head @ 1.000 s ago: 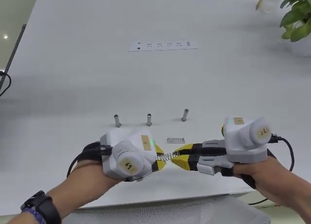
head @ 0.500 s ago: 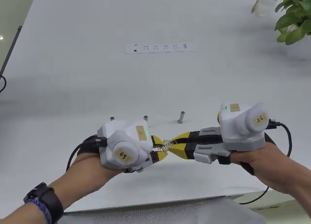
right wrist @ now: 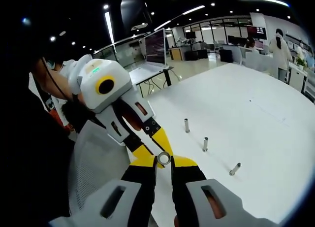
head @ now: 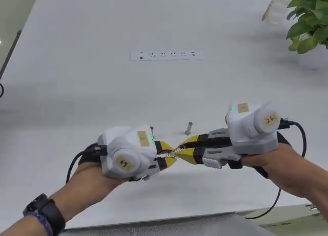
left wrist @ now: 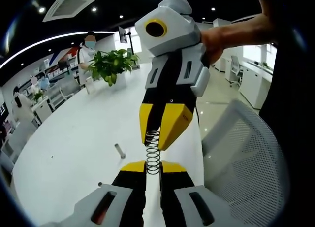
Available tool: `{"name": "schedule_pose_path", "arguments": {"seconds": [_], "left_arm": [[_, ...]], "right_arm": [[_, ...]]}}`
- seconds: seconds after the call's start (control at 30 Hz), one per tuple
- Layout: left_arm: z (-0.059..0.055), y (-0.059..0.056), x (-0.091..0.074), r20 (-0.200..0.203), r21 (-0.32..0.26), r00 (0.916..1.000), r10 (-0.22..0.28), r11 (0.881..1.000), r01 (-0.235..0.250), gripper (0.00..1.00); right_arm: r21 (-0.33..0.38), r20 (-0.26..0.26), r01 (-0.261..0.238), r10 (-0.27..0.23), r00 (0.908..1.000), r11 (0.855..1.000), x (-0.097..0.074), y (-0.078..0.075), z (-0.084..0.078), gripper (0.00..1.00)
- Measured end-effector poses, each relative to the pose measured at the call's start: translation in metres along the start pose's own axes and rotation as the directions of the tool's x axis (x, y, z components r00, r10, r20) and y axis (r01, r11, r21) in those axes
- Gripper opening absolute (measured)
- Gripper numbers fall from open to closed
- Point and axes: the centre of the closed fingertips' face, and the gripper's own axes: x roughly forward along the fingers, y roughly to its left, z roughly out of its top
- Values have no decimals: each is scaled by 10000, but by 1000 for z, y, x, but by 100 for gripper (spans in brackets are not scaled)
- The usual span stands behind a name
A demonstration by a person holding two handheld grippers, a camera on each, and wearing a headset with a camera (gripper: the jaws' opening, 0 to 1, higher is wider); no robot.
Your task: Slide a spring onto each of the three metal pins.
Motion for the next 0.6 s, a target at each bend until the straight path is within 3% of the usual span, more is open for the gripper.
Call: {"name": "schedule_pose_path", "arguments": {"seconds": [0.3,0.5,0.6], "left_arm": [[14,5,-3,474,-117,9989,-25,9999,30,2],[25,4,-4,771,-128,9968,-194,9997,204,2],[29,2,-4,903,-119,9955,-278,9995,290,2]], "right_arm": [[-1074,-485,-276,225,9986,9938,-12,-5,7,16],[-2007,-1103,-726,511,9926,9770,-19,-3,11,18],[-2655,-1583,-1083,675,9851,9580,-20,1,12,18]]}}
